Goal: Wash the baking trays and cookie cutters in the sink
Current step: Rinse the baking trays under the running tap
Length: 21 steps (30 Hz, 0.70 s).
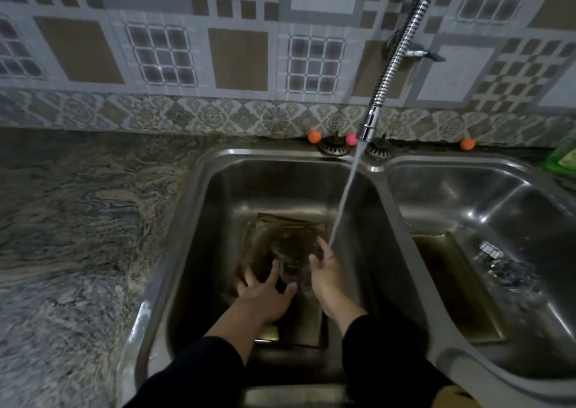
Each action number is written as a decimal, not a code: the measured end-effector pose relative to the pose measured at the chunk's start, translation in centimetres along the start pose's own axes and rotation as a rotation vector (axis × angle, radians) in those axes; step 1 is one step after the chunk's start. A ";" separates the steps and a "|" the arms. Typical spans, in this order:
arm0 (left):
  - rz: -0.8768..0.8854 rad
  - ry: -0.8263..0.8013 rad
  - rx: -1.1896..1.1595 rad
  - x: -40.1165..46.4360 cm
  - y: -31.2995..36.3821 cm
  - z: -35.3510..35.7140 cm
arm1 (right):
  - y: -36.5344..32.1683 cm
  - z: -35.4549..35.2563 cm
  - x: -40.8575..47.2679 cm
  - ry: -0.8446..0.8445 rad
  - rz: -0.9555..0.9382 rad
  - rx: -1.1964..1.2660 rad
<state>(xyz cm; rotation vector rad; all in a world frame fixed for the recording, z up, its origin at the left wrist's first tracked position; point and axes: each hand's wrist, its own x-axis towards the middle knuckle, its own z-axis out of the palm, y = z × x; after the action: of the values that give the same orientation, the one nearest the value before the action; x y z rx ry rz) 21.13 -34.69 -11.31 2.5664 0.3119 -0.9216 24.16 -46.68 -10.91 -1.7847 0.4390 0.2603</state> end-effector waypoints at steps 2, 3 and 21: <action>0.139 0.061 0.032 -0.1 1.1 0.4 | -0.5 -0.3 -0.2 0.023 -0.057 -0.012; 0.217 0.097 0.031 0.0 1.7 0.7 | -0.9 -0.6 -0.4 0.039 -0.094 -0.013; 0.358 0.684 -0.016 0.7 3.3 -4.6 | -3.8 -7.6 -2.0 0.190 -0.461 0.036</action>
<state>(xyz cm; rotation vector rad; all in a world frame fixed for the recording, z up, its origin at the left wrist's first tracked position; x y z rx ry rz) 25.36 -35.58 -7.55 2.7157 0.0318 0.1012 23.57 -52.91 -4.87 -1.8269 0.1531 -0.2399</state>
